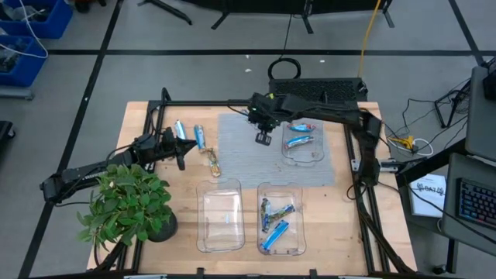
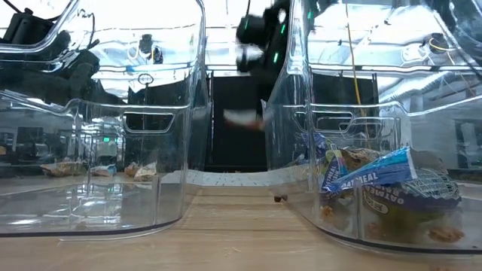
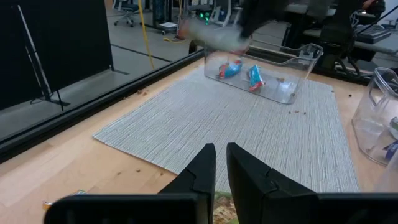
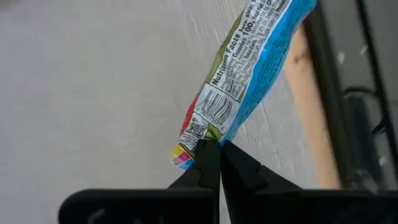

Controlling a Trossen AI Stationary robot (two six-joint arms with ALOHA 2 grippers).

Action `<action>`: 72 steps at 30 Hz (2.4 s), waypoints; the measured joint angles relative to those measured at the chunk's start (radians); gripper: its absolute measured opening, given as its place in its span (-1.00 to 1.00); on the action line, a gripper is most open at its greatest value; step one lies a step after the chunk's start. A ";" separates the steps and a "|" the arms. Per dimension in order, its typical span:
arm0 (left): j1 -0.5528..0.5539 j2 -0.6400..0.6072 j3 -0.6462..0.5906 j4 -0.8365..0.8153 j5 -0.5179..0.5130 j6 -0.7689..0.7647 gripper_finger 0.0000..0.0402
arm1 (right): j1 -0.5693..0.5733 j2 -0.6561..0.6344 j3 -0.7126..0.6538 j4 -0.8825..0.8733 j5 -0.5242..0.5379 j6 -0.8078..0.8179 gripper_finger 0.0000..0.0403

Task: Pick and place Granola Bars by type
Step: Put the red granola bar into the top transparent bin

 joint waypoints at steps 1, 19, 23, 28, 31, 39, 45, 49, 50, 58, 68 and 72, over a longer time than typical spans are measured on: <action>0.000 0.000 0.000 0.000 0.000 0.001 -0.77 | 0.018 -0.036 0.000 -0.009 0.009 0.003 -1.00; 0.000 0.000 0.000 0.007 0.000 0.008 -0.77 | 0.248 -0.720 -0.416 0.135 0.187 0.151 -1.00; 0.000 0.000 0.000 0.007 0.000 0.008 -0.77 | 0.257 -0.868 -0.584 0.218 0.187 0.159 -1.00; 0.000 0.000 0.000 0.007 0.000 0.001 -0.77 | 0.274 -1.070 -0.819 0.394 0.183 0.120 -1.00; 0.000 0.000 0.000 0.007 0.000 -0.003 -0.77 | 0.274 -1.199 -0.954 0.521 0.183 0.095 -1.00; 0.000 0.000 0.000 0.008 0.000 -0.002 -0.77 | 0.273 -1.405 -1.211 0.850 0.083 0.012 -1.00; 0.000 0.000 0.000 0.008 0.000 -0.002 -0.77 | 0.273 -1.462 -1.285 1.021 -0.309 -0.023 -1.00; 0.000 0.000 0.000 0.008 0.000 -0.002 -0.77 | 0.272 -1.476 -1.290 1.021 -0.588 -0.028 -1.00; 0.000 0.000 0.000 0.008 0.000 -0.002 -0.77 | 0.272 -1.477 -1.290 1.021 -0.658 -0.027 -1.00; 0.000 0.000 0.000 0.008 0.000 -0.001 -0.77 | 0.273 -1.479 -1.290 1.003 -0.982 0.039 -1.00; 0.000 0.000 0.000 0.008 0.000 -0.001 -0.77 | 0.272 -1.477 -1.290 0.992 -0.988 0.031 -1.00; 0.000 0.000 0.000 0.008 0.000 -0.001 -0.77 | 0.272 -1.478 -1.290 1.001 -0.729 0.007 -1.00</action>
